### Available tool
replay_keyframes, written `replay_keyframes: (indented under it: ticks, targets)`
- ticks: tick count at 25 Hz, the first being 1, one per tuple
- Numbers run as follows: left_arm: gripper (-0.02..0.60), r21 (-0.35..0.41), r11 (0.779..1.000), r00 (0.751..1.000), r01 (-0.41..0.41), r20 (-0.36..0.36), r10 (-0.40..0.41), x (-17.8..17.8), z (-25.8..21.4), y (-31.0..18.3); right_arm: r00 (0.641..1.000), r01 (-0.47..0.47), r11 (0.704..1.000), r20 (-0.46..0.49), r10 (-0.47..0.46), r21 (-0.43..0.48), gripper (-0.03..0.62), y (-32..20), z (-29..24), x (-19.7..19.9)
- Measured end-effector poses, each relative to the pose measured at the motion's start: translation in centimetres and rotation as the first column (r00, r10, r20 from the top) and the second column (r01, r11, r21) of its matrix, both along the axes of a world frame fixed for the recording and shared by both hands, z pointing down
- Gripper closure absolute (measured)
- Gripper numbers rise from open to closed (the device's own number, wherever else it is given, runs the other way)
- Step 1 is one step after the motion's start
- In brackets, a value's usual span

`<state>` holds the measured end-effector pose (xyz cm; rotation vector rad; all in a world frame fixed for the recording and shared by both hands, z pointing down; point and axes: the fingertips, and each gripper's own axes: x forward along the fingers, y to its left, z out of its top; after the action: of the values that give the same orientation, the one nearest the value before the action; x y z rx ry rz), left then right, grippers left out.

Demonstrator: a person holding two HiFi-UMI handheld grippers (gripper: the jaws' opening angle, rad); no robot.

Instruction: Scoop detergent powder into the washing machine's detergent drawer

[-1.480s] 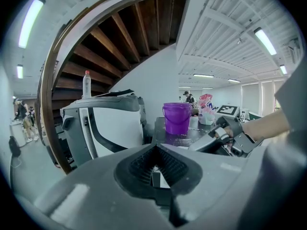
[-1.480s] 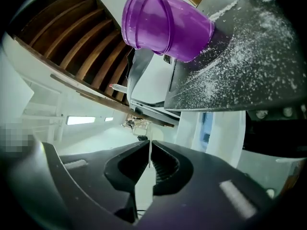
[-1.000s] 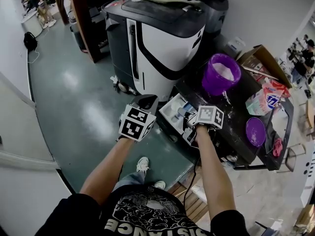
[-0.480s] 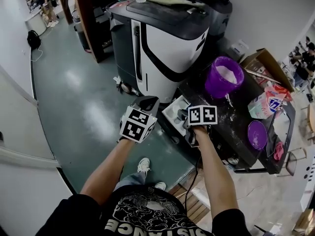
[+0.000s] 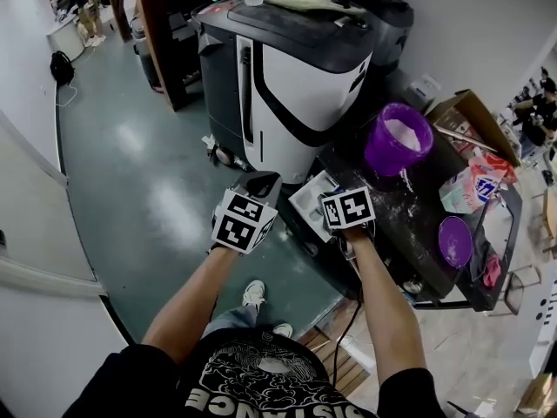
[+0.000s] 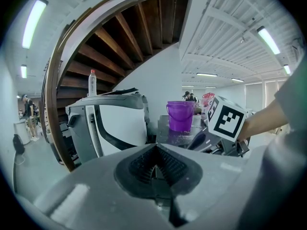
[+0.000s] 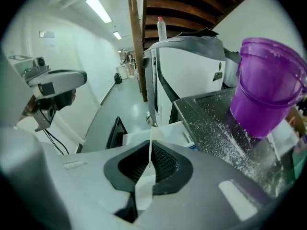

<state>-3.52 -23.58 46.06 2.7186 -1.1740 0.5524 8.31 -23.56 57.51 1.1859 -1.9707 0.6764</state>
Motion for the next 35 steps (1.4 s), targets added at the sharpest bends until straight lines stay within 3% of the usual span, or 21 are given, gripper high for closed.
replay_keyframes:
  ticks: [8,17,25,30,35]
  targets:
    - [0.580,0.000,1.000,1.000,-0.001,-0.001,0.001,0.1,0.0,-0.1,0.969,0.171,0.983,-0.190,-0.155,0.068,0.556,0.0,-0.2,-0.4]
    - [0.580,-0.001,1.000,1.000,0.003,-0.002,-0.003,-0.1,0.0,-0.1,0.856,0.393,0.915,-0.402,-0.326,0.094,0.556,0.0,-0.6,-1.2]
    - [0.580,0.001,1.000,1.000,0.008,-0.007,-0.008,-0.4,0.1,0.0,0.747,0.489,0.864,-0.568,-0.346,0.118,0.556,-0.1,-1.0,-1.1]
    - [0.580,0.005,1.000,1.000,0.003,-0.007,-0.003,-0.3,-0.1,0.1,0.652,0.555,0.821,-0.682,-0.331,0.132,0.556,-0.3,-1.6,-0.9]
    - [0.580,0.009,1.000,1.000,0.004,-0.008,-0.003,-0.2,-0.5,0.1,0.601,0.585,0.796,-0.741,-0.300,0.153,0.556,-0.5,-2.3,-0.6]
